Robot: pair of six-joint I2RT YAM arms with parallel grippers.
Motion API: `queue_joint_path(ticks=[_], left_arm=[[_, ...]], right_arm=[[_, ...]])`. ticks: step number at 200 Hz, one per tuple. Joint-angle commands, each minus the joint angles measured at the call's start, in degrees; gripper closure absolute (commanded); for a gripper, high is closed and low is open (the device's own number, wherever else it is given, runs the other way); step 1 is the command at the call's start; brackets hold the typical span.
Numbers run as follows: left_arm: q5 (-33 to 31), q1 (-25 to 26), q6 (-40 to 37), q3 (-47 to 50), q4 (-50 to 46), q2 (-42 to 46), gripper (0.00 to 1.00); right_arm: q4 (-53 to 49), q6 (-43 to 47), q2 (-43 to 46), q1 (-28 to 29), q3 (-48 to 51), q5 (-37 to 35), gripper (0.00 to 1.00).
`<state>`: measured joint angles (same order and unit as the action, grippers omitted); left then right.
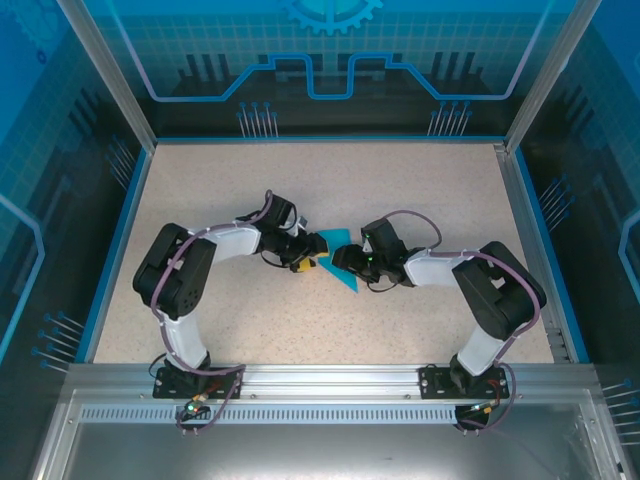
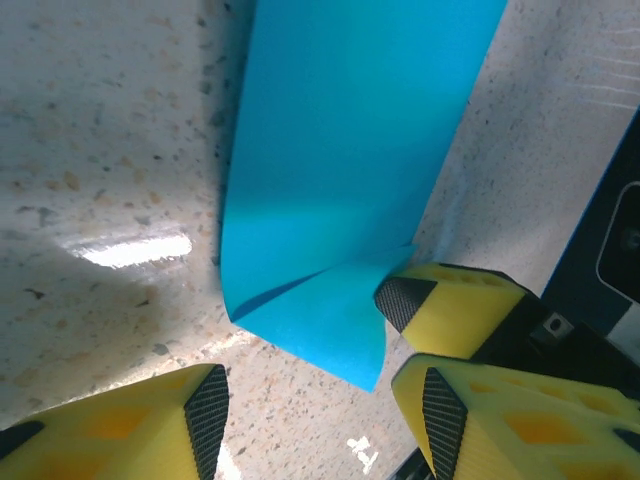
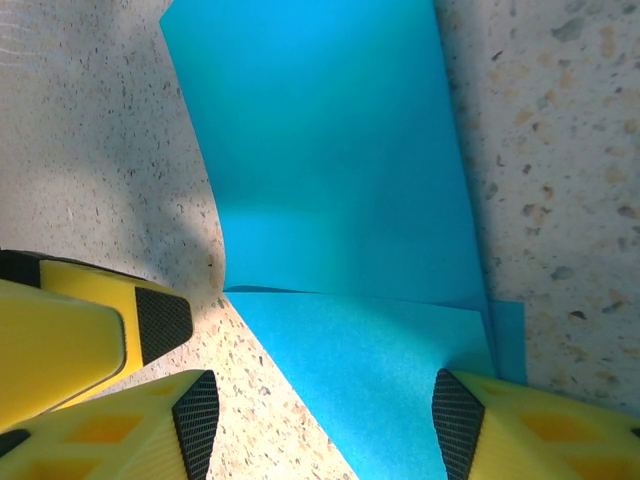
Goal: Fold a paper plane with a square sheet of paper (pick it up from the middle)
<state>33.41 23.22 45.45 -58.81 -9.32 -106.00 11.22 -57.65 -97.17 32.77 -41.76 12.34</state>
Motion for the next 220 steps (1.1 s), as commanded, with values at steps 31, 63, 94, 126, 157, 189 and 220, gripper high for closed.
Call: queue_joint_path(ticks=[31,63,94,126,157,189,220], left_arm=[[-0.71,1.03,1.62,-3.10,-3.33,-3.12,0.43],[-0.14,1.24,1.51,-4.50,-3.25,-4.39,0.43],[0.43,1.54,1.23,-5.66,-3.42,-5.27,0.43],[0.36,1.82,0.73,-6.60,-4.13,-5.86,0.43],[0.83,1.91,0.60,-6.94,-4.07,-6.33,0.43],[0.86,1.91,0.25,-6.70,-4.00,-6.16,0.51],[0.94,1.96,-0.10,-6.19,-3.95,-6.07,0.67]], right_arm=[[-3.94,-0.18,-3.64,-1.17,3.26,-1.79,0.38],[-3.68,-0.27,-3.94,-1.25,3.30,-1.62,0.38],[-3.82,-0.37,-4.26,-1.22,3.35,-1.58,0.38],[-3.93,-0.47,-4.67,-1.22,3.26,-1.58,0.38],[-4.06,-0.37,-4.79,-1.25,3.18,-1.61,0.38],[-4.51,1.05,-4.56,-1.22,3.00,-2.23,0.38],[-4.37,6.10,-2.59,-1.31,2.84,-3.42,0.38]])
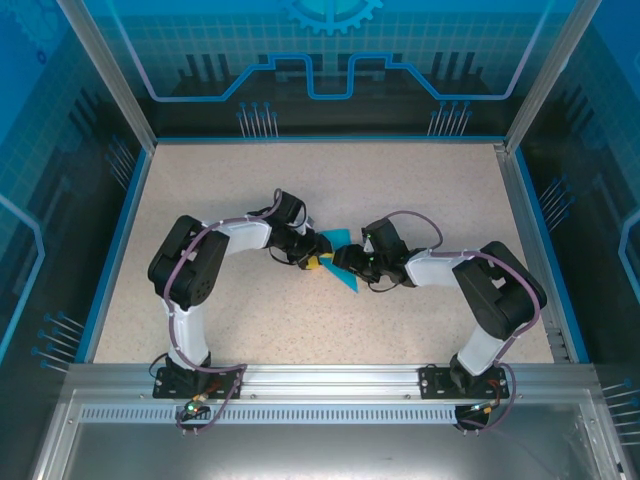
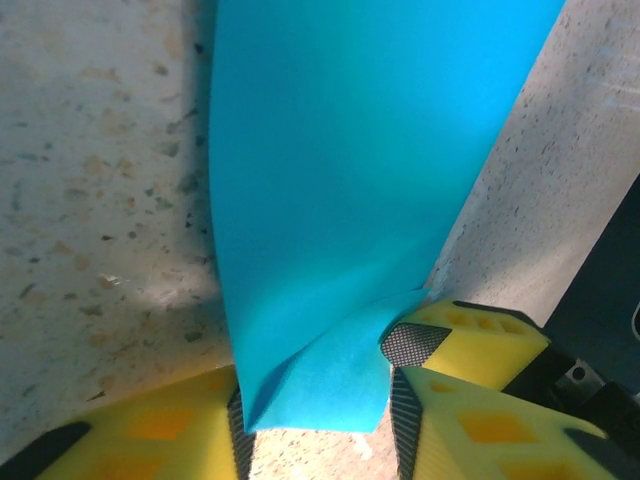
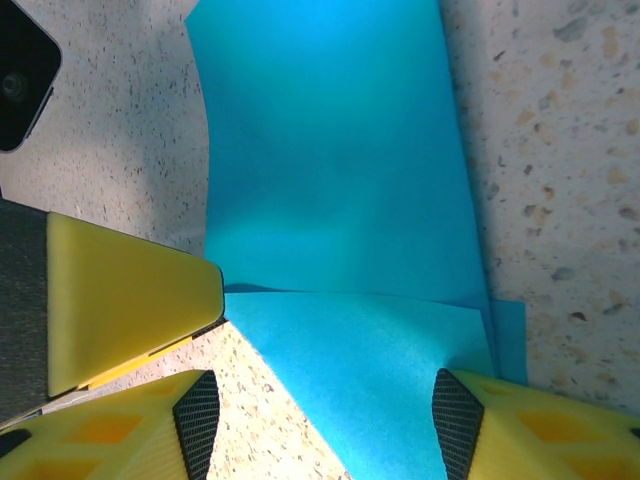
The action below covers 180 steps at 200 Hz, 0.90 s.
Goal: Fold a paper plane with a square sheet of paper (pick it up from the middle)
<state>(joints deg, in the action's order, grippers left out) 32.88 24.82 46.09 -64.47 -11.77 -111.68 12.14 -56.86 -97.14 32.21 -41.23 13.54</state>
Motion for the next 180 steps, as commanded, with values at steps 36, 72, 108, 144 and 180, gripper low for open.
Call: queue_joint_path(ticks=[36,72,108,144,180], left_arm=[[1.02,0.40,-0.25,-0.34,-1.33,0.52,0.88],[-0.59,0.58,1.00,0.12,-1.19,2.65,0.96],[-1.56,0.58,1.98,0.75,-1.68,4.66,0.98],[-1.60,0.63,2.52,-0.01,-2.93,5.68,0.98],[-1.81,0.67,2.79,-0.57,-3.87,5.42,0.98]], right_arm=[[-8.56,15.89,2.71,-0.79,0.01,-6.82,0.37],[-6.28,27.07,8.37,-0.10,1.00,-9.12,0.37],[-0.62,41.64,15.04,5.84,4.58,-20.03,0.37],[4.77,52.62,15.67,9.79,7.54,-22.98,0.41],[12.83,58.69,12.15,14.86,10.45,-29.51,0.42]])
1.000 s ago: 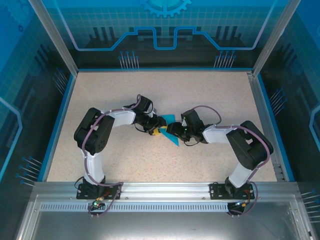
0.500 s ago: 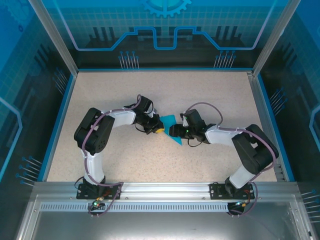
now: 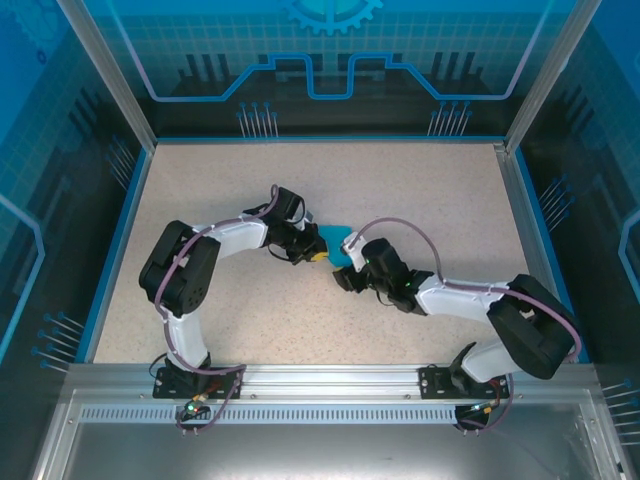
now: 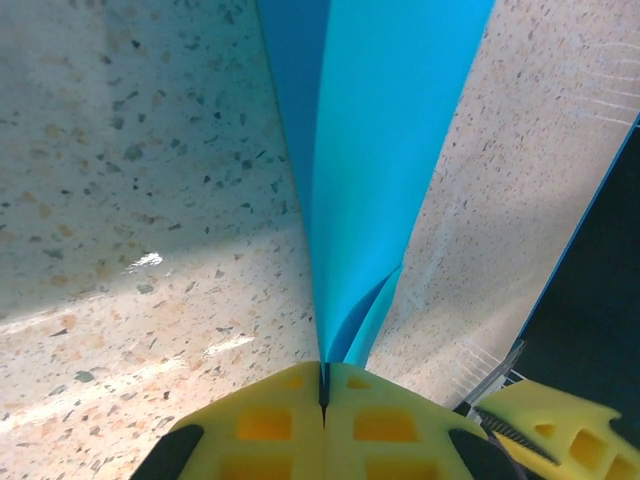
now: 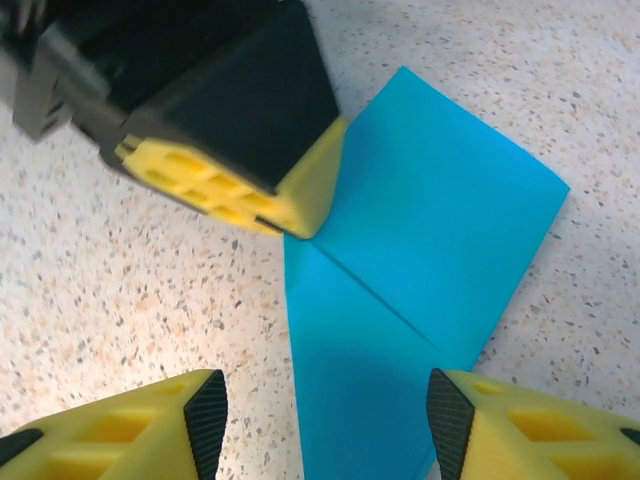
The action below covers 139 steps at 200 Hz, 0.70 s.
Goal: Fold a paper plane with a square sheet of paper (pick it up from the middle)
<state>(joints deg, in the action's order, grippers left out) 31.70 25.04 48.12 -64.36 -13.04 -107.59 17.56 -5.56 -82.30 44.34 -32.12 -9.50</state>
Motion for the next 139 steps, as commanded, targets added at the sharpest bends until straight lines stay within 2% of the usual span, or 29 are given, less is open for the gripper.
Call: queue_joint_path(ticks=[1,39,77,139], left_arm=[[-0.65,0.45,0.80,-0.68,-2.65,1.29,0.98],[-0.59,0.45,0.66,-1.26,-3.46,1.11,0.98],[-0.63,0.45,0.39,-1.59,-4.31,1.33,0.98],[-1.20,0.43,-0.43,-2.44,-5.67,1.33,0.97]], right_arm=[[7.58,7.49,-2.78,2.84,1.35,-6.71,0.42],[14.70,11.45,-10.22,6.62,1.08,-14.75,0.44],[19.20,12.31,-15.85,7.95,0.10,-20.95,0.57],[21.34,12.10,-16.49,8.05,0.78,-21.69,0.71]])
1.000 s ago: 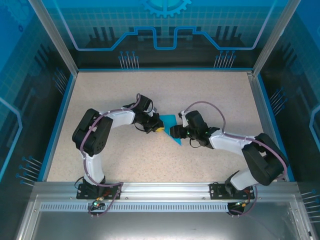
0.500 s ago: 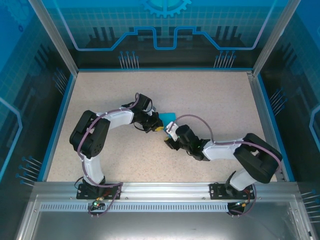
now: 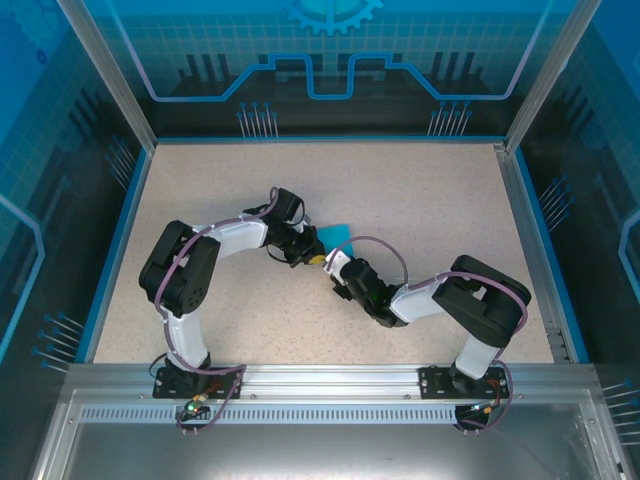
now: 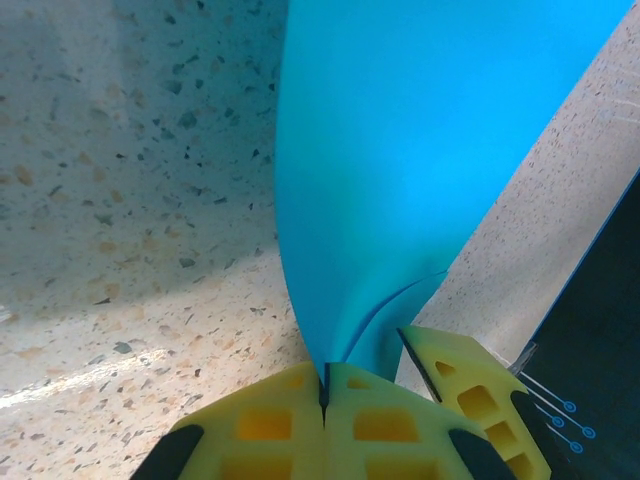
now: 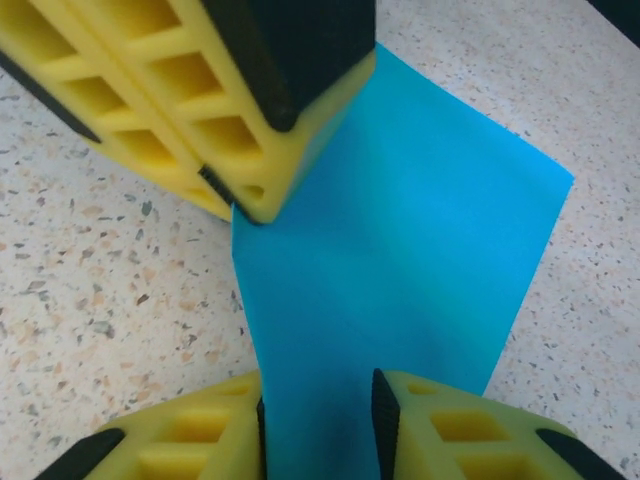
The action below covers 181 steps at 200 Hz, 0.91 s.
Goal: Fold a paper plane with a square sheet of paper (pick it up from the middle)
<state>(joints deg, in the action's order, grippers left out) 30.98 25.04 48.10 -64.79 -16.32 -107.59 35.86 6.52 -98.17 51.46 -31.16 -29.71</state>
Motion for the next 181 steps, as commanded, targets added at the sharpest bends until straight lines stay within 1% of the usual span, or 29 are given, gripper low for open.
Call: queue_joint_path(ticks=[1,33,39,50,70,90,125,150,181], left_arm=[[-0.48,0.44,-0.39,-2.00,-2.40,1.33,0.97],[-0.51,0.45,-0.64,-2.40,-2.75,1.42,0.95],[-0.61,0.45,-0.64,-2.46,-2.82,1.41,0.93],[-0.91,0.39,-0.85,-2.71,-3.20,1.63,0.89],[-2.12,0.04,-1.33,-3.31,-4.31,2.58,0.76],[-3.20,-1.13,-1.61,-3.24,-4.77,4.21,0.59],[-3.41,-3.23,-1.48,-1.19,-2.84,7.10,0.39],[-2.60,-3.59,-1.18,1.21,0.37,8.44,0.33],[-0.07,-3.40,-0.74,3.88,5.27,8.28,0.32]], right_arm=[[3.02,0.00,-0.62,0.92,-0.20,-1.39,0.71],[-1.00,-0.62,-0.86,0.92,-1.96,0.45,0.79],[-0.90,-0.83,-0.85,0.92,-1.90,0.55,0.81],[-0.53,-1.43,-0.72,0.73,-1.54,1.23,0.82],[-0.24,-4.06,0.40,-0.45,-0.61,4.12,0.85],[0.72,-7.60,1.76,-2.33,1.13,8.94,0.85],[3.99,-14.44,3.50,-6.52,4.51,17.65,0.85],[6.28,-19.67,4.11,-9.44,6.21,22.90,0.84],[9.23,-26.56,4.31,-13.53,7.56,29.25,0.84]])
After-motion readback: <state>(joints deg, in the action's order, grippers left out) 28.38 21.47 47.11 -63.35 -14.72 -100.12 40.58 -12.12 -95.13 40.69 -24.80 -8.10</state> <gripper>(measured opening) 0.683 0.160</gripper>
